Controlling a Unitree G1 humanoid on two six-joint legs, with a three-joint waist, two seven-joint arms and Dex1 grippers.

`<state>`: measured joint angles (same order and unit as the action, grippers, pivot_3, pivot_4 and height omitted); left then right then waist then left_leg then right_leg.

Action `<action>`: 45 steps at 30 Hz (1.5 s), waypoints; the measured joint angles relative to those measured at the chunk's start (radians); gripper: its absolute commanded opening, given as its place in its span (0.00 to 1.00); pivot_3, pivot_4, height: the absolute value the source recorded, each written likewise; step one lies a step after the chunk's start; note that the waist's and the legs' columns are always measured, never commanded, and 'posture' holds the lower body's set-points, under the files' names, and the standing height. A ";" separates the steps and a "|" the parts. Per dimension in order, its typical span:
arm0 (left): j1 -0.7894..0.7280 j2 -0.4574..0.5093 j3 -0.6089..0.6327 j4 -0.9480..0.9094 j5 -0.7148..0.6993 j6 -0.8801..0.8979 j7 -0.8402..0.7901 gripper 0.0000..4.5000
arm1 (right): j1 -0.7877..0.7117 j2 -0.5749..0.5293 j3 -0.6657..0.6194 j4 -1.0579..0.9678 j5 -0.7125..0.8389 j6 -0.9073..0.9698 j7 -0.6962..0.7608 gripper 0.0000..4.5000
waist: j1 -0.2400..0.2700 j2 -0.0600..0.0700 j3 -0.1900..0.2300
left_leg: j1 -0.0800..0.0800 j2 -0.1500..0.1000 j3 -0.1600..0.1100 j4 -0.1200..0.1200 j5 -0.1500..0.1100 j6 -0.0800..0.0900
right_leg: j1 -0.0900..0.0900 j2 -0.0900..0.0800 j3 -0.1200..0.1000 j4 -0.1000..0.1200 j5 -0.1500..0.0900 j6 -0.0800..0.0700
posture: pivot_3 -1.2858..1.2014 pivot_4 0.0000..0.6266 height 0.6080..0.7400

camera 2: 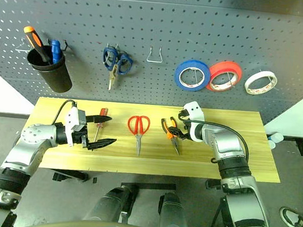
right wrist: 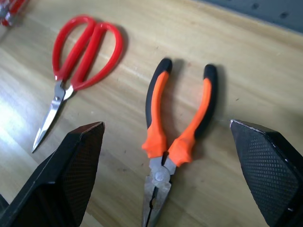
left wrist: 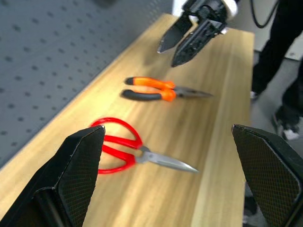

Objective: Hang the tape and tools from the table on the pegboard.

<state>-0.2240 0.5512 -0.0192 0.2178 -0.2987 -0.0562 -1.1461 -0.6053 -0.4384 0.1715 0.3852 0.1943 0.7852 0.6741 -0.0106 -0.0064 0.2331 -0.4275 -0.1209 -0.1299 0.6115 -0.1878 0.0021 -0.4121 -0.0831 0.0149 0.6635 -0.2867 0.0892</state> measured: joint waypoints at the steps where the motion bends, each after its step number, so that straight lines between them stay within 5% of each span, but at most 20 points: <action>1: -0.010 0.000 0.000 0.014 0.007 0.000 0.005 1.00 | -0.004 0.006 0.004 0.010 -0.006 0.005 0.000 0.99 | 0.000 -0.001 0.006 | 0.000 0.000 0.000 0.000 0.000 0.000 | 0.000 0.000 0.000 0.000 0.000 0.000 | 0.55 0.50 1.00; 10: -0.030 -0.004 -0.006 0.064 0.033 0.008 0.026 1.00 | -0.079 0.092 0.028 0.153 -0.072 -0.017 -0.065 0.99 | -0.001 -0.005 0.041 | -0.003 0.000 0.000 -0.001 0.000 0.000 | -0.004 0.000 0.000 0.001 0.000 0.001 | 0.55 0.54 1.00; 15: -0.066 -0.001 -0.013 0.125 0.059 -0.001 0.014 1.00 | -0.118 0.123 0.024 0.227 -0.085 -0.039 -0.082 0.99 | -0.001 -0.006 0.042 | -0.014 0.000 0.000 0.001 0.000 0.000 | -0.015 0.000 0.000 0.003 0.001 0.002 | 0.55 0.54 1.00; 31: -0.093 -0.016 -0.030 0.175 0.075 -0.049 0.008 1.00 | -0.223 0.176 0.120 0.307 -0.237 0.032 -0.123 0.99 | -0.001 -0.006 0.042 | -0.014 0.000 0.000 0.001 0.001 -0.001 | -0.016 0.001 0.000 0.003 0.002 0.002 | 0.56 0.50 1.00; 34: -0.093 -0.016 -0.030 0.177 0.080 -0.059 0.009 1.00 | -0.236 0.185 0.128 0.311 -0.257 0.063 -0.136 0.87 | 0.000 -0.006 0.042 | -0.014 0.000 0.000 0.001 0.001 -0.001 | -0.016 0.001 0.000 0.003 0.002 0.002 | 0.56 0.50 1.00; 40: -0.093 -0.021 -0.030 0.194 0.090 -0.083 0.009 1.00 | -0.251 0.206 0.173 0.314 -0.310 0.105 -0.140 0.47 | -0.003 -0.006 0.042 | -0.014 0.000 0.000 0.001 0.001 -0.001 | -0.016 0.001 0.000 0.003 0.002 0.002 | 0.56 0.49 1.00; 45: -0.093 -0.034 -0.031 0.204 0.090 -0.091 0.008 1.00 | -0.261 0.220 0.182 0.313 -0.331 0.142 -0.139 0.47 | -0.003 -0.007 0.042 | -0.014 0.000 0.000 0.001 0.001 -0.002 | -0.016 0.001 0.000 0.003 0.002 0.002 | 0.55 0.46 1.00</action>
<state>-0.3174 0.5174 -0.0500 0.4214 -0.2082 -0.1475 -1.1384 -0.8668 -0.2183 0.3534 0.6978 -0.1366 0.9274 0.5347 -0.0138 -0.0130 0.2749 -0.4411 -0.1211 -0.1303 0.6126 -0.1867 0.0003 -0.4277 -0.0819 0.0144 0.6668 -0.2846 0.0907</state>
